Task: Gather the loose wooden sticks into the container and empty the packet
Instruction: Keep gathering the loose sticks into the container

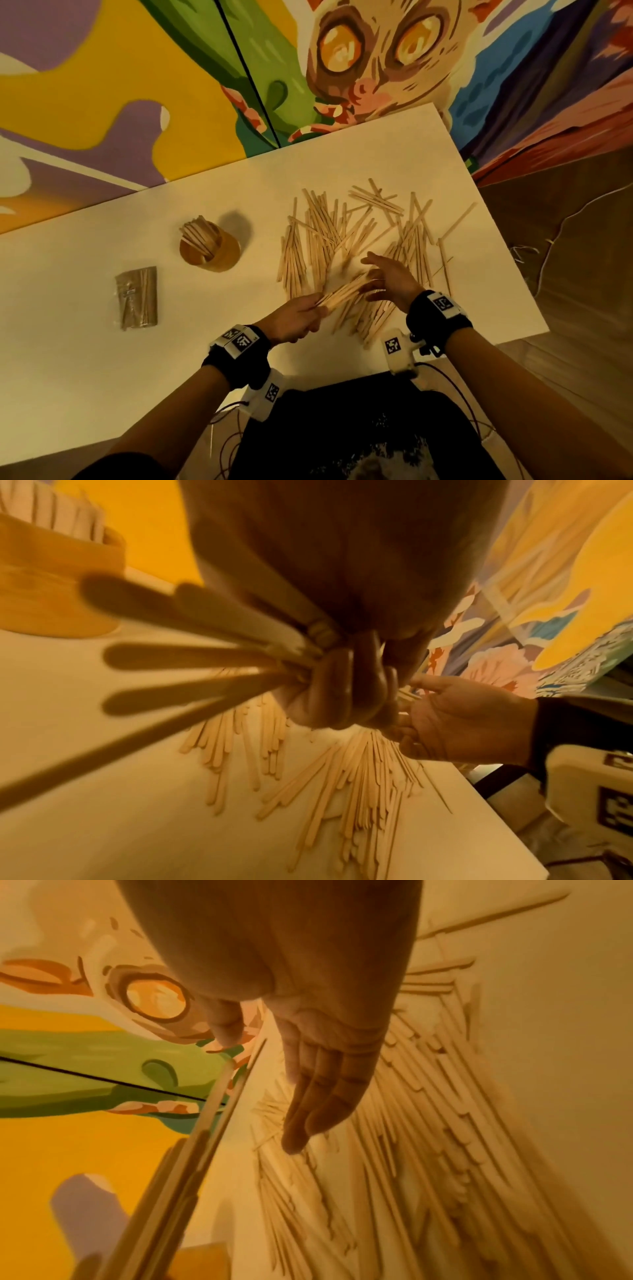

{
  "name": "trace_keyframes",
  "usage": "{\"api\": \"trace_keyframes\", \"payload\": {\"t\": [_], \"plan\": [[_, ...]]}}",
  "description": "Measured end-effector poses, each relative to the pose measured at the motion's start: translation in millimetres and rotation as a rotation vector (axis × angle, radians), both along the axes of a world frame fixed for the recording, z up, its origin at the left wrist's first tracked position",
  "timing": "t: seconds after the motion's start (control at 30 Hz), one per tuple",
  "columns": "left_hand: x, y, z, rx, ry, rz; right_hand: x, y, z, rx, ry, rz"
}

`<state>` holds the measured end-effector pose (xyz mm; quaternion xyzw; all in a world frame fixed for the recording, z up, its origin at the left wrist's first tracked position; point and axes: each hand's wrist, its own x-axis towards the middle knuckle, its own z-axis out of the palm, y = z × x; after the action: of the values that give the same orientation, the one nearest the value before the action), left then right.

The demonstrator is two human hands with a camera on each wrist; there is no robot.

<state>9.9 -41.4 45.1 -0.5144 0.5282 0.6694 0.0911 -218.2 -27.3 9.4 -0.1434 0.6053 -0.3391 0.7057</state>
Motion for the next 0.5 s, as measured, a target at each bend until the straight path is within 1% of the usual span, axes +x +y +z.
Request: {"api": "trace_keyframes", "payload": {"t": [0.07, 0.1, 0.2, 0.27, 0.33, 0.5], "plan": [[9, 5, 4, 0.006, -0.01, -0.022, 16, -1, 5, -0.022, 0.019, 0.112], [15, 7, 5, -0.021, -0.02, -0.043, 26, 0, 9, -0.039, 0.027, 0.179], [32, 9, 4, -0.262, -0.107, -0.216, 61, 8, 21, -0.061, -0.016, 0.347], [45, 11, 1, -0.401, -0.218, -0.3, 82, 10, 27, -0.075, -0.05, 0.393], [57, 13, -1, -0.478, -0.308, -0.317, 101, 8, 30, -0.099, -0.051, 0.425], [87, 10, -4, -0.677, -0.465, -0.378, 138, 1, 35, -0.167, -0.017, 0.498]]}}
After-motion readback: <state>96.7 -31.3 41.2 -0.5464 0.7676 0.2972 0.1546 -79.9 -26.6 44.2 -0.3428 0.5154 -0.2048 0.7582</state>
